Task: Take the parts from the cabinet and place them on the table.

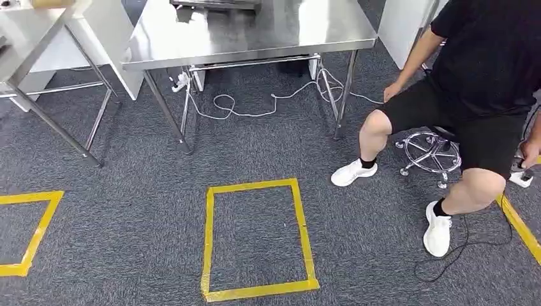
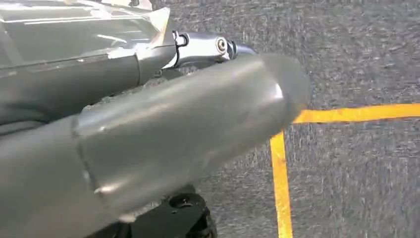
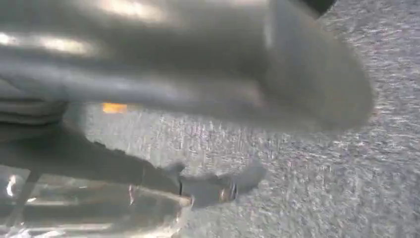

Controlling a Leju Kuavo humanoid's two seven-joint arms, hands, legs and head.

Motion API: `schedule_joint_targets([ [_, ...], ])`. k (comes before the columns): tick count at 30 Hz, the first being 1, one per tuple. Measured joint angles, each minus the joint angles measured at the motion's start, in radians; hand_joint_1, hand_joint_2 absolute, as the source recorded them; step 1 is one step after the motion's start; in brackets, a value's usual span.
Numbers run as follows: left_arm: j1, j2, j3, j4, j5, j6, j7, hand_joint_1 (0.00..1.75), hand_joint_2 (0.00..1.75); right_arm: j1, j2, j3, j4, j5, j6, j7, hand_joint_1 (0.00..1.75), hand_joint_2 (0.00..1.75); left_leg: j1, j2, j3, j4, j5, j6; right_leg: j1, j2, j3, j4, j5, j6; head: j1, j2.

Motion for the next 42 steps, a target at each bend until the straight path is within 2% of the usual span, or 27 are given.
schedule_joint_targets([
  [3, 0.004, -0.001, 0.000, 0.000, 0.001, 0.000, 0.000, 0.00, 0.00, 0.004, 0.001, 0.000, 0.000, 0.002, 0.003, 0.000, 0.00, 0.00, -0.022, -0.035, -0.099, 0.232, -0.135, 0.027, 0.019, 0.025, -0.011, -0.005, 0.012, -0.005, -0.005, 0.000],
  [5, 0.006, -0.002, 0.000, 0.001, 0.001, 0.000, 0.000, 0.00, 0.00, 0.006, 0.000, 0.000, 0.000, 0.002, 0.005, 0.000, 0.00, 0.00, -0.046, -0.041, -0.142, 0.321, -0.156, 0.058, 0.044, 0.045, -0.019, -0.005, 0.018, -0.016, -0.004, 0.000],
  [7, 0.006, -0.002, 0.000, 0.001, 0.001, 0.000, 0.000, 0.00, 0.00, 0.007, 0.000, 0.000, 0.000, 0.002, 0.005, 0.000, 0.00, 0.00, -0.078, -0.051, -0.107, 0.245, -0.101, 0.115, 0.071, 0.071, -0.023, -0.006, 0.025, -0.026, -0.005, 0.000],
  [8, 0.006, -0.003, 0.000, 0.001, 0.001, 0.000, 0.000, 0.00, 0.00, 0.007, -0.001, 0.000, 0.000, 0.002, 0.005, 0.000, 0.00, 0.00, -0.103, -0.077, -0.061, 0.152, -0.055, 0.165, 0.088, 0.087, -0.024, -0.009, 0.030, -0.034, -0.004, 0.000],
  [9, 0.005, 0.006, 0.000, -0.002, 0.001, 0.000, 0.000, 0.00, 0.00, 0.007, 0.011, 0.001, 0.000, 0.002, 0.006, 0.000, 0.00, 0.00, -0.135, -0.138, -0.022, 0.072, -0.023, 0.224, 0.071, 0.099, -0.024, -0.012, 0.036, -0.044, -0.001, 0.000],
  [10, 0.007, 0.013, -0.001, -0.005, -0.001, 0.000, 0.000, 0.00, 0.00, 0.007, 0.021, 0.002, 0.000, 0.002, 0.005, 0.000, 0.00, 0.00, -0.133, -0.159, -0.024, 0.072, -0.021, 0.255, 0.094, 0.108, -0.024, -0.015, 0.041, -0.030, 0.026, 0.000],
  [11, 0.008, 0.014, -0.001, -0.005, 0.001, 0.001, -0.002, 0.00, 0.00, 0.004, 0.016, 0.003, 0.000, 0.002, 0.008, -0.001, 0.00, 0.00, -0.137, -0.150, -0.018, 0.053, -0.009, 0.253, 0.071, 0.121, -0.023, -0.018, 0.045, -0.034, 0.026, 0.000],
  [13, 0.004, 0.015, -0.001, -0.006, 0.001, 0.003, 0.000, 0.00, 0.00, 0.006, 0.018, 0.005, 0.001, 0.002, 0.007, -0.001, 0.00, 0.00, -0.157, -0.130, -0.008, 0.031, 0.002, 0.247, 0.055, 0.149, -0.026, -0.029, 0.056, -0.020, 0.011, 0.000],
  [14, 0.004, 0.011, 0.000, -0.007, 0.002, 0.003, 0.000, 0.00, 0.00, 0.008, 0.014, 0.006, 0.001, 0.003, 0.006, -0.001, 0.00, 0.00, -0.152, -0.114, 0.010, -0.009, 0.020, 0.255, 0.072, 0.160, -0.022, -0.053, 0.069, -0.013, 0.003, 0.000],
  [15, 0.001, 0.012, 0.000, -0.008, 0.003, 0.003, 0.000, 0.00, 0.00, 0.011, 0.019, 0.006, 0.001, 0.003, 0.006, -0.001, 0.00, 0.00, -0.140, -0.097, 0.030, -0.056, 0.046, 0.240, 0.074, 0.109, -0.024, -0.038, 0.063, -0.022, 0.000, 0.000],
  [16, 0.001, 0.008, 0.000, -0.007, 0.002, 0.002, 0.000, 0.00, 0.00, 0.010, 0.011, 0.007, 0.002, 0.003, 0.006, -0.002, 0.00, 0.00, -0.137, -0.089, 0.038, -0.078, 0.057, 0.244, 0.079, 0.063, -0.038, -0.012, 0.034, -0.027, 0.005, 0.000],
  [18, 0.005, 0.005, 0.000, -0.007, 0.003, 0.001, 0.001, 0.00, 0.00, 0.006, 0.008, 0.007, 0.002, 0.003, 0.006, -0.002, 0.00, 0.00, -0.125, -0.054, 0.031, -0.080, 0.065, 0.219, 0.072, 0.037, -0.088, 0.101, -0.028, -0.021, 0.011, 0.000],
  [20, 0.008, -0.002, 0.000, -0.005, 0.001, 0.000, 0.001, 0.00, 0.00, 0.005, 0.000, 0.007, 0.002, 0.003, 0.006, -0.002, 0.00, 0.00, -0.116, -0.021, 0.021, -0.078, 0.065, 0.188, 0.054, 0.026, -0.123, 0.193, -0.062, 0.002, 0.009, 0.000],
  [23, 0.008, -0.009, 0.000, -0.002, 0.002, 0.000, 0.001, 0.00, 0.00, 0.009, -0.008, 0.007, 0.002, 0.004, 0.006, -0.002, 0.00, 0.00, -0.092, 0.020, 0.008, -0.058, 0.058, 0.145, 0.030, -0.001, -0.008, 0.017, 0.002, 0.060, 0.010, 0.000],
  [24, 0.008, -0.010, 0.000, -0.002, 0.002, 0.000, 0.001, 0.00, 0.00, 0.009, -0.009, 0.007, 0.002, 0.005, 0.007, -0.003, 0.00, 0.00, -0.088, 0.033, 0.000, -0.035, 0.048, 0.129, 0.020, -0.039, 0.049, -0.079, 0.019, 0.076, 0.011, 0.000],
  [25, 0.008, -0.004, 0.000, -0.003, 0.003, 0.002, 0.001, 0.00, 0.00, 0.005, 0.000, 0.009, 0.002, 0.005, 0.010, -0.003, 0.00, 0.00, -0.092, 0.043, -0.005, -0.024, 0.039, 0.113, 0.030, -0.059, 0.036, -0.049, 0.012, 0.063, 0.013, 0.000],
  [27, 0.005, -0.006, 0.000, -0.002, 0.004, 0.007, -0.001, 0.00, 0.00, 0.003, -0.003, 0.013, 0.001, 0.009, 0.010, -0.004, 0.00, 0.00, -0.090, 0.062, -0.003, -0.007, 0.024, 0.096, 0.033, -0.041, 0.027, -0.057, 0.020, 0.022, 0.008, 0.000],
  [29, 0.002, -0.008, 0.000, -0.001, 0.004, 0.009, -0.001, 0.00, 0.00, 0.004, -0.007, 0.015, 0.002, 0.015, 0.009, -0.003, 0.00, 0.00, -0.086, 0.077, 0.003, -0.016, 0.023, 0.076, 0.040, -0.026, 0.019, -0.060, 0.022, -0.004, 0.005, 0.000],
  [30, 0.002, -0.008, 0.000, -0.001, 0.004, 0.011, -0.001, 0.00, 0.00, 0.006, -0.006, 0.016, 0.002, 0.018, 0.009, -0.001, 0.00, 0.00, -0.076, 0.054, 0.003, -0.006, 0.018, 0.066, 0.023, -0.019, 0.022, -0.067, 0.030, -0.017, 0.005, 0.000],
  [31, 0.002, -0.009, 0.000, -0.001, 0.004, 0.012, -0.001, 0.00, 0.00, 0.006, -0.007, 0.017, 0.002, 0.022, 0.008, 0.001, 0.00, 0.00, -0.074, -0.009, -0.010, 0.028, -0.026, 0.057, 0.024, -0.014, 0.025, -0.069, 0.037, -0.027, 0.002, 0.000],
  [32, 0.005, -0.009, 0.000, 0.000, 0.005, 0.014, 0.000, 0.00, 0.00, 0.006, -0.007, 0.018, 0.002, 0.026, 0.007, 0.003, 0.00, 0.00, -0.072, -0.036, -0.033, 0.089, -0.079, 0.053, 0.024, -0.012, 0.022, -0.069, 0.043, -0.034, 0.002, 0.000],
  [35, 0.014, -0.009, 0.001, 0.001, 0.008, 0.020, 0.000, 0.00, 0.00, 0.007, -0.005, 0.022, 0.002, 0.034, 0.007, 0.013, 0.00, 0.00, -0.071, -0.053, -0.111, 0.294, -0.180, 0.047, 0.026, 0.008, 0.010, -0.068, 0.048, -0.032, 0.002, 0.000],
  [36, 0.015, -0.009, 0.001, 0.001, 0.008, 0.021, 0.000, 0.00, 0.00, 0.009, -0.005, 0.023, 0.002, 0.036, 0.007, 0.019, 0.00, 0.00, -0.069, -0.053, -0.106, 0.293, -0.168, 0.049, 0.026, 0.016, 0.009, -0.068, 0.050, -0.029, 0.002, 0.000],
  [38, 0.017, -0.009, 0.002, 0.001, 0.008, 0.022, 0.000, 0.00, 0.00, 0.010, -0.002, 0.024, 0.003, 0.040, 0.007, 0.023, 0.00, 0.00, -0.065, -0.055, -0.034, 0.166, -0.096, 0.054, 0.026, 0.030, 0.009, -0.068, 0.053, -0.024, 0.002, 0.000],
  [39, 0.017, -0.009, 0.002, 0.001, 0.009, 0.024, 0.000, 0.00, 0.00, 0.009, -0.002, 0.024, 0.003, 0.041, 0.007, 0.027, 0.00, 0.00, -0.064, -0.066, 0.018, 0.071, -0.055, 0.060, 0.026, 0.039, 0.010, -0.068, 0.056, -0.020, 0.001, 0.000],
  [40, 0.017, -0.009, 0.002, 0.001, 0.009, 0.026, 0.000, 0.00, 0.00, 0.008, 0.000, 0.025, 0.003, 0.042, 0.007, 0.030, 0.00, 0.00, -0.063, -0.111, 0.059, -0.003, -0.034, 0.068, 0.024, 0.046, 0.008, -0.068, 0.059, -0.014, 0.002, 0.000],
  [42, 0.022, -0.009, 0.003, 0.001, 0.009, 0.029, -0.001, 0.00, 0.00, 0.002, 0.002, 0.025, 0.003, 0.044, 0.007, 0.035, 0.00, 0.00, -0.071, -0.104, 0.063, -0.021, -0.029, 0.074, 0.034, 0.061, 0.000, -0.066, 0.068, 0.000, 0.004, 0.000],
])
